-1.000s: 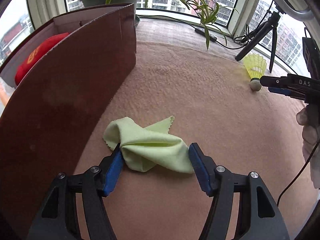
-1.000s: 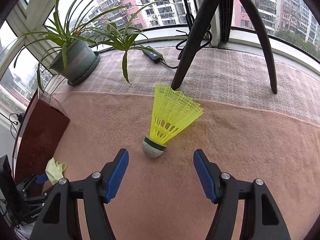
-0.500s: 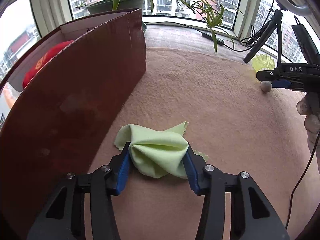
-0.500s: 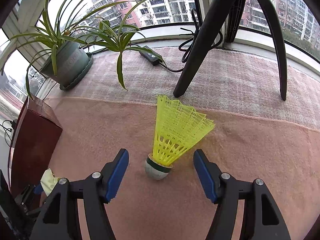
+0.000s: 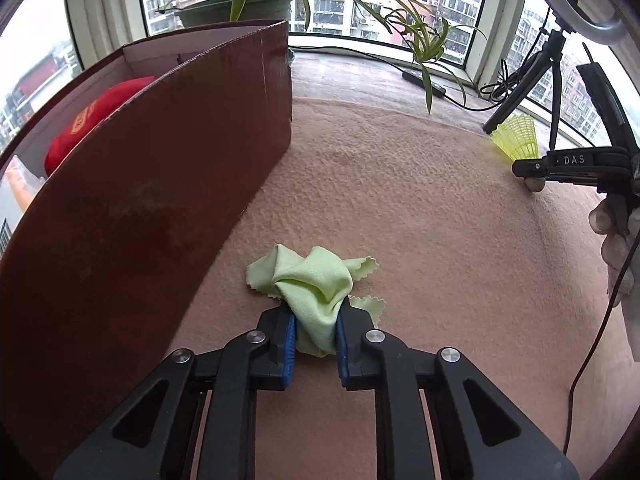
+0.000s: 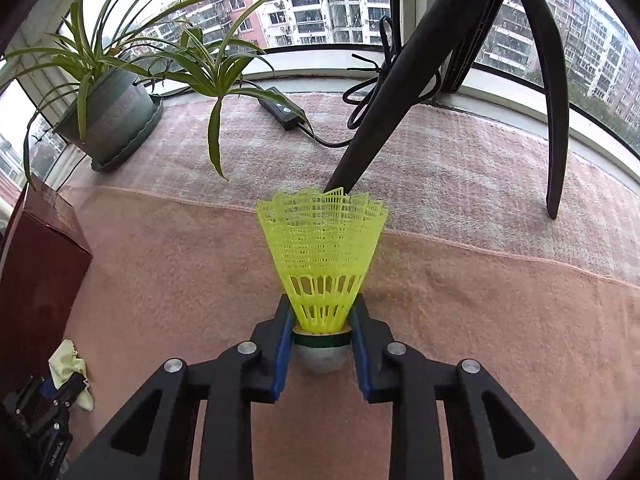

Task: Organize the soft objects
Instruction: 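Carry the cloth and shuttlecock into the box and open both tools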

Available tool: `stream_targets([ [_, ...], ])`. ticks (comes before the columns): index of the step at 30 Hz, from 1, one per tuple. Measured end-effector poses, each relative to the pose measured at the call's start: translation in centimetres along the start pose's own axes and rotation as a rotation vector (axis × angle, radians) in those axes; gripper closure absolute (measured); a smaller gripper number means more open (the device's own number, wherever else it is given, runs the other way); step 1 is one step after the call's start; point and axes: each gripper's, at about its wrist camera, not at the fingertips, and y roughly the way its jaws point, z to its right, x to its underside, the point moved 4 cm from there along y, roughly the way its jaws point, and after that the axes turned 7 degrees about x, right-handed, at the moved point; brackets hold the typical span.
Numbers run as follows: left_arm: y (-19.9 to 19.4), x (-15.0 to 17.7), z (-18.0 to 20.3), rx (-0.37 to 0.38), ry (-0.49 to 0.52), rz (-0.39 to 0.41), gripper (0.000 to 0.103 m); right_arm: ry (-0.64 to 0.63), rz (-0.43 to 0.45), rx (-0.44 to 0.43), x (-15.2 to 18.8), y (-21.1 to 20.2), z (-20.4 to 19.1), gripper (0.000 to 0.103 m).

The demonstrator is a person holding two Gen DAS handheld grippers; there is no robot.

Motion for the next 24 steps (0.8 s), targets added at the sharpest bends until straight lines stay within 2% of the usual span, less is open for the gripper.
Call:
stream_targets([
  [5,-0.9,0.4,0.1,0.034,-0.025,0.008,0.091,-0.051,0.017,0.009,1.6,-1.1,0.2,0.079],
  [14,-3.9,1.9,1.7,0.122,-0.071,0.044,0.091,-0.101,0.072,-0.035,4.4,-5.3,-0.7,0.079],
  [24,-10.9,2.0,1.9,0.194,-0.118,0.138,0.091,-0.198,0.171,-0.129,6.4,-12.2,-5.2,0.079],
])
